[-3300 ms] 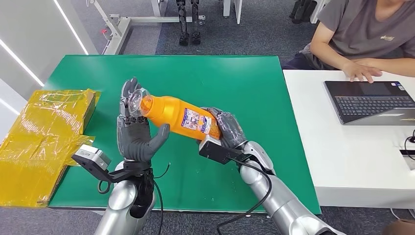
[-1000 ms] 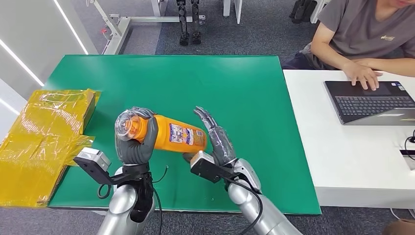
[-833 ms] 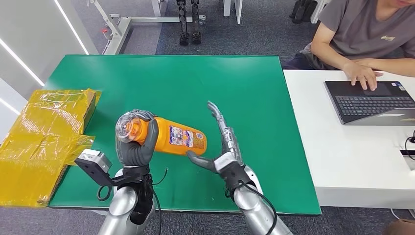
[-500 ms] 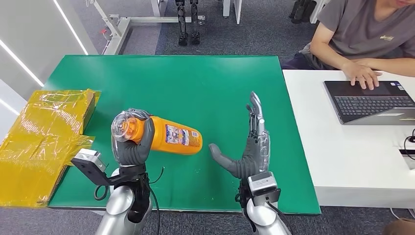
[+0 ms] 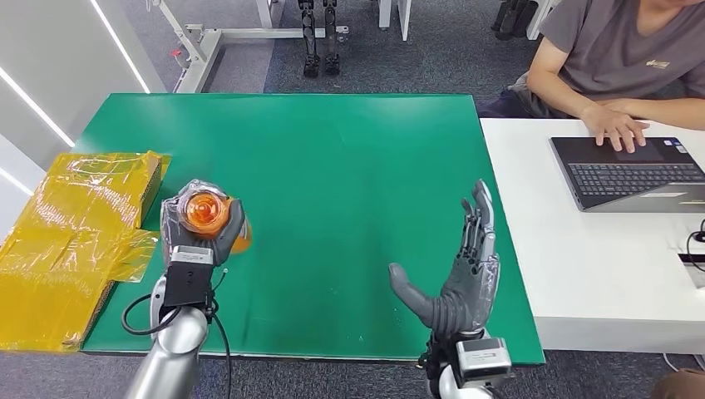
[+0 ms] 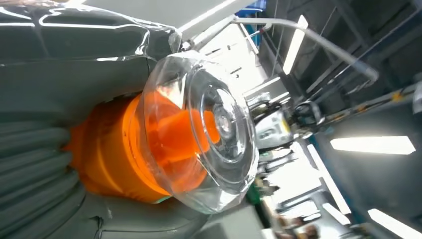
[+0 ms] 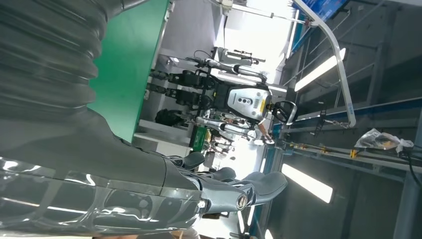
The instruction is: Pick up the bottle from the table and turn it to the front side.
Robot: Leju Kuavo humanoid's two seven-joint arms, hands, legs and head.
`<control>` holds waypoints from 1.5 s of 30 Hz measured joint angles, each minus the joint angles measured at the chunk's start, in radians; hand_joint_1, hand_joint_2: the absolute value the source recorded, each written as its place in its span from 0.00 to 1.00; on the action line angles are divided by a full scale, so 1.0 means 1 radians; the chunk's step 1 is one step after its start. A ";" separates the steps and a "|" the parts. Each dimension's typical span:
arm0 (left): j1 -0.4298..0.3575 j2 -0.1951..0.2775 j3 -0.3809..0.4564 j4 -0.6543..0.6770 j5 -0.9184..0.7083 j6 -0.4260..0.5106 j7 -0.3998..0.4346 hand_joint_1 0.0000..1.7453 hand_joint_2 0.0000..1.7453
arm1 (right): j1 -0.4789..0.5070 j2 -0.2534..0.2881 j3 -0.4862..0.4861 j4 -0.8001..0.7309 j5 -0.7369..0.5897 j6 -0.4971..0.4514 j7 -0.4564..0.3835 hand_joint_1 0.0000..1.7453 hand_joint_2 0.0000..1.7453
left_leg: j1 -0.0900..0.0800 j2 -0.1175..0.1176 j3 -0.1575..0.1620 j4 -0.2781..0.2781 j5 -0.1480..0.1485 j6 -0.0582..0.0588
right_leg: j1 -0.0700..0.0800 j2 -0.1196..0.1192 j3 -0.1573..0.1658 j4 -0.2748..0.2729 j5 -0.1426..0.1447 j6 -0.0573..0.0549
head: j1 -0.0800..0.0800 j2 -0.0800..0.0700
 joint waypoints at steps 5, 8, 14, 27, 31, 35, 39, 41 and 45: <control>-0.032 0.100 0.055 0.051 -0.137 0.020 0.040 1.00 1.00 | 0.014 -0.026 0.011 -0.041 0.002 -0.028 -0.001 0.00 1.00 | 0.000 0.001 0.000 0.000 0.000 0.000 | 0.000 0.001 0.000 0.000 0.000 0.000 | 0.000 0.000; -0.050 0.160 0.095 0.091 -0.191 0.063 0.044 1.00 1.00 | 0.018 -0.043 0.026 -0.059 -0.002 -0.041 -0.001 0.00 1.00 | 0.000 0.003 0.001 0.000 0.000 0.000 | 0.000 0.002 0.000 0.000 0.000 0.000 | 0.000 0.000; -0.072 0.244 0.150 0.150 -0.324 0.129 0.072 1.00 1.00 | 0.026 -0.067 0.054 -0.078 -0.026 -0.043 -0.001 0.00 1.00 | 0.000 0.003 0.001 0.000 0.000 0.000 | 0.000 0.002 0.000 0.000 0.000 0.000 | 0.000 0.000; -0.204 0.329 0.099 0.415 -0.848 0.148 0.191 1.00 1.00 | 0.009 -0.080 0.079 -0.080 -0.059 -0.001 -0.001 0.00 1.00 | 0.000 0.003 0.001 0.000 0.001 -0.001 | 0.000 0.002 0.000 0.000 0.001 -0.001 | 0.000 0.000; -0.235 0.328 0.046 0.520 -0.875 0.160 0.189 1.00 1.00 | 0.005 -0.082 0.082 -0.080 -0.055 0.001 -0.001 0.00 1.00 | 0.000 0.003 0.001 0.000 0.000 -0.001 | 0.000 0.002 0.000 0.000 0.001 -0.001 | 0.000 0.000; -0.247 0.327 -0.001 0.603 -0.922 0.169 0.205 1.00 1.00 | 0.002 -0.085 0.084 -0.080 -0.055 0.001 -0.001 0.00 1.00 | 0.000 0.003 0.001 0.000 0.000 -0.001 | 0.000 0.002 -0.001 0.000 0.001 -0.001 | 0.000 0.000; -0.253 0.326 -0.041 0.672 -0.962 0.163 0.217 1.00 1.00 | 0.000 -0.090 0.084 -0.080 -0.063 -0.001 -0.001 0.00 1.00 | 0.000 0.003 0.001 0.000 0.000 -0.001 | 0.000 0.002 -0.001 0.000 0.001 -0.001 | 0.000 0.000; -0.259 0.326 -0.056 0.701 -0.964 0.159 0.211 1.00 1.00 | -0.002 -0.093 0.085 -0.080 -0.065 -0.003 -0.001 0.00 1.00 | 0.000 0.003 0.001 0.000 0.000 -0.001 | 0.000 0.002 -0.001 0.000 0.001 -0.001 | 0.000 0.000; -0.274 0.325 -0.077 0.756 -0.941 0.158 0.178 1.00 1.00 | -0.008 -0.098 0.089 -0.080 -0.072 -0.002 -0.001 0.00 1.00 | 0.000 0.003 0.001 0.000 0.000 -0.001 | 0.000 0.002 0.000 0.000 0.001 -0.001 | 0.000 0.000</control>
